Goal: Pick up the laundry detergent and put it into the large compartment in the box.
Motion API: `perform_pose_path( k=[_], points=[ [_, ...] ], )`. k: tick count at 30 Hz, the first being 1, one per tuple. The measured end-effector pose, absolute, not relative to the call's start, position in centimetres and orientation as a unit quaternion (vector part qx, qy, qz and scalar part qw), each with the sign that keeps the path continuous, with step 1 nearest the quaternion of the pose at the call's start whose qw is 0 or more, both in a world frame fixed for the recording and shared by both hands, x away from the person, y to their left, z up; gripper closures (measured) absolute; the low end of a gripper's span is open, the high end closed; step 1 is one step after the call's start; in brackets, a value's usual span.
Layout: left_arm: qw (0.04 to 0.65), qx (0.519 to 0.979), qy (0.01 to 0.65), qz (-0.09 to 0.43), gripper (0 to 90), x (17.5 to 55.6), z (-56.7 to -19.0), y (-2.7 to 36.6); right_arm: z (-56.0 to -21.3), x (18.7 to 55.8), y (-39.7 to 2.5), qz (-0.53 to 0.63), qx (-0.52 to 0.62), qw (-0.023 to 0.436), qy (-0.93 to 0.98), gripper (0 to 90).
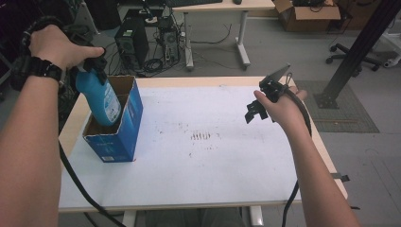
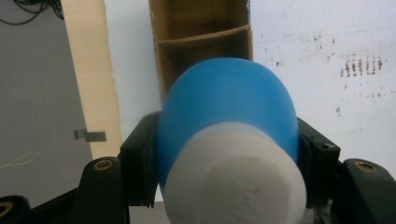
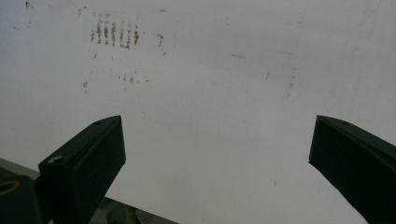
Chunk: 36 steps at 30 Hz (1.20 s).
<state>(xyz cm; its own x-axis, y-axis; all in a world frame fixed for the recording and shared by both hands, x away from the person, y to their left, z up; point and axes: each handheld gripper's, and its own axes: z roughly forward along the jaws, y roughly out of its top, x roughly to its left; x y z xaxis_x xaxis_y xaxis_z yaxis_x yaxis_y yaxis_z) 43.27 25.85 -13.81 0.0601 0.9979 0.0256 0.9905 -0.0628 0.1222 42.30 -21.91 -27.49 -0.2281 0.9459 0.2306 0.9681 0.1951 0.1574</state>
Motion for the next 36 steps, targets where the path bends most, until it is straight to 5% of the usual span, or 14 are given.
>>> perform_pose_path(
  k=[36],
  points=[
    [0.002, 0.721, 0.693, 0.011, 37.5, 43.4, -26.0, 26.5, -29.0, 42.1, -21.1, -0.134, -0.616, 0.051, -0.775, 3.7]
  ],
)
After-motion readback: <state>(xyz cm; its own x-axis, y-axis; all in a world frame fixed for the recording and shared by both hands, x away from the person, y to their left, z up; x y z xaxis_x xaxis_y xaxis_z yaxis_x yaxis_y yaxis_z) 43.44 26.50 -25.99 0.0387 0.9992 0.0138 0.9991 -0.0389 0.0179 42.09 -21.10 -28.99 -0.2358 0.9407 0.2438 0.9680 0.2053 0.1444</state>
